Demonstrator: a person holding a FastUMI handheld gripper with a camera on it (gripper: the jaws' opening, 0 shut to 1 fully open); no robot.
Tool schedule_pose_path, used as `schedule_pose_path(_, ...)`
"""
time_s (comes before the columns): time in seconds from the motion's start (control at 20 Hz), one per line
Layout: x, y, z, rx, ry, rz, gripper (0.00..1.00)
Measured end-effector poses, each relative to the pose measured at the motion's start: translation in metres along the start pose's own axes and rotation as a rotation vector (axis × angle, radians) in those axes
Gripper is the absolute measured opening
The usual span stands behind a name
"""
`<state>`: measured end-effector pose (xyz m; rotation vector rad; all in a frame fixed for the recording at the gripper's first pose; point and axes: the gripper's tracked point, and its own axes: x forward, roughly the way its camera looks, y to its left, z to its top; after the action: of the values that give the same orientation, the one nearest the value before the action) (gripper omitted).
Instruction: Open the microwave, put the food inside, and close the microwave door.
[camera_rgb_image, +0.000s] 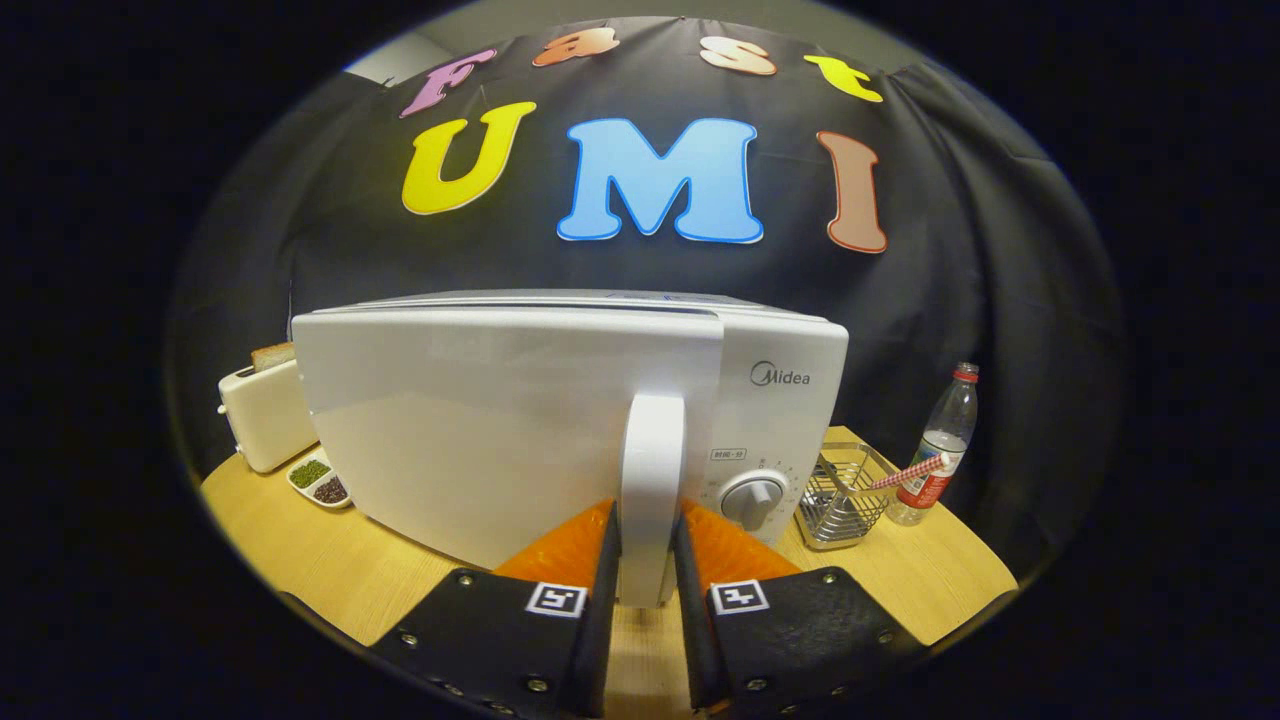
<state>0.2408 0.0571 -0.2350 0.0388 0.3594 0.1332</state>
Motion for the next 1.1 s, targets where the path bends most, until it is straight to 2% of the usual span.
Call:
schedule_pose_path(0.05,0.001,-0.003,-0.002,0.004,0.002,-0.002,0.31)
schedule_pose_path(0.15,-0.001,-0.002,-0.002,0.034,0.005,-0.007,0.24)
schedule_pose_path(0.3,-0.007,0.001,-0.003,0.015,0.014,-0.008,0.25)
schedule_pose_path(1.1,-0.116,0.053,-0.03,-0.002,0.093,0.055,0.24)
